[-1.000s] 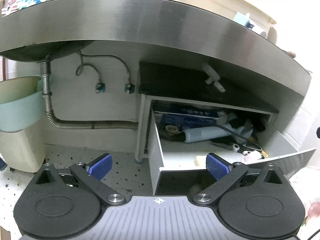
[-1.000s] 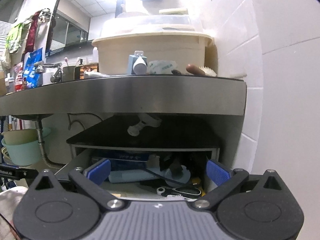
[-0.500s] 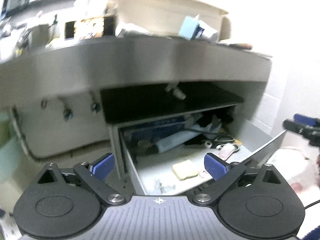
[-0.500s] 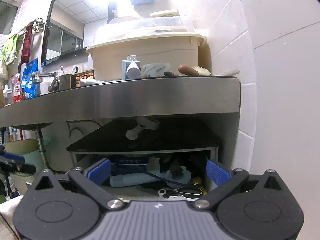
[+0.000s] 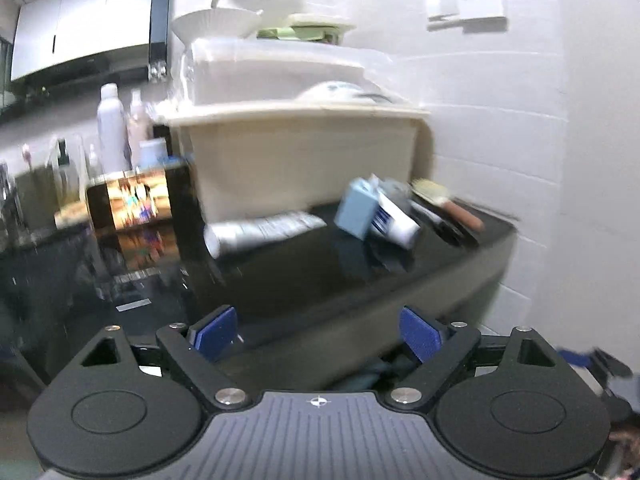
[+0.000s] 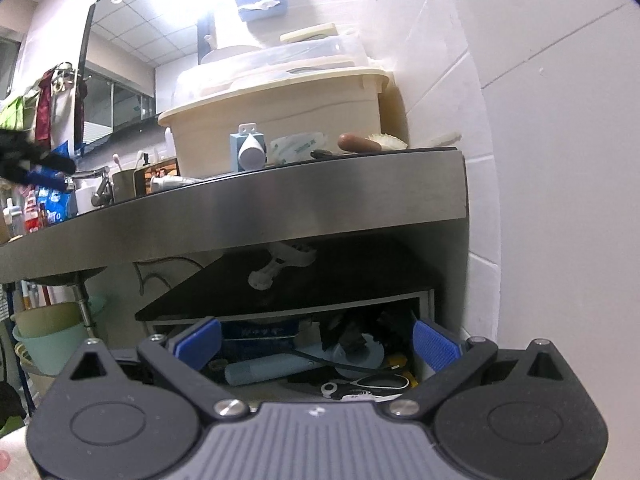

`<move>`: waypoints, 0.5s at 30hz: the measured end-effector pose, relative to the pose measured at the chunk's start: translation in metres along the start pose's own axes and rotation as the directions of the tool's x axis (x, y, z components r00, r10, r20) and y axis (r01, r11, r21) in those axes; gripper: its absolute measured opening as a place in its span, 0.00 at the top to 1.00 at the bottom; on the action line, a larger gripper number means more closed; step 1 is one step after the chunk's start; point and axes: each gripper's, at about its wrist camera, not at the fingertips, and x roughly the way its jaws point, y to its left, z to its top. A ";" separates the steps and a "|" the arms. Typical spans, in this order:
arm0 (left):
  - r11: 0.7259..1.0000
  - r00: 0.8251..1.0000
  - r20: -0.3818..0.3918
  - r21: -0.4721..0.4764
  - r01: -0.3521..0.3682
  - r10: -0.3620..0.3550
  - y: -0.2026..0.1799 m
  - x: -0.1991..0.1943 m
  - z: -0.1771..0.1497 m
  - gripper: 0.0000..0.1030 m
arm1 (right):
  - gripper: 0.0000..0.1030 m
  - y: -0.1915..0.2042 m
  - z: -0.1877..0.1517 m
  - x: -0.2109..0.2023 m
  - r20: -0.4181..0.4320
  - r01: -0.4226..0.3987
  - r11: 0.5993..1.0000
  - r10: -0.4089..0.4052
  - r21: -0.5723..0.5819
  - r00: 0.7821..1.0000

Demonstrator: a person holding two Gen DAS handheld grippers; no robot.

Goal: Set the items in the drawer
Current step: 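Raise the left tool toward the toothpaste tube on the countertop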

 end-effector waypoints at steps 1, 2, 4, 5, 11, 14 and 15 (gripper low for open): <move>1.000 1.000 -0.004 0.006 -0.008 0.008 0.005 0.007 0.010 0.14 | 0.00 -0.001 0.000 0.000 0.001 0.000 1.000 0.000 0.003 1.000; 1.000 1.000 -0.016 0.013 -0.018 0.018 0.009 0.015 0.020 0.14 | 0.00 -0.001 0.000 0.000 0.001 -0.001 1.000 0.001 0.006 1.000; 0.999 0.999 -0.040 0.026 -0.036 0.037 0.016 0.030 0.035 0.14 | 0.00 -0.002 0.000 0.000 0.000 -0.004 1.000 0.004 0.011 1.000; 0.999 0.998 -0.052 0.031 -0.043 0.045 0.020 0.039 0.042 0.14 | 0.00 -0.002 0.000 0.000 -0.001 -0.004 1.000 0.004 0.014 1.000; 0.998 0.993 -0.102 0.043 -0.048 0.052 0.034 0.086 0.070 0.14 | 0.00 -0.003 -0.001 0.001 -0.007 -0.011 1.000 0.011 0.025 1.000; 0.998 0.992 -0.113 0.041 -0.054 0.058 0.042 0.108 0.080 0.14 | 0.00 -0.004 -0.001 0.002 -0.011 -0.015 0.999 0.015 0.031 1.000; 0.997 0.991 -0.120 0.040 -0.059 0.063 0.044 0.115 0.082 0.14 | 0.00 -0.004 -0.001 0.002 -0.013 -0.016 0.999 0.016 0.033 1.000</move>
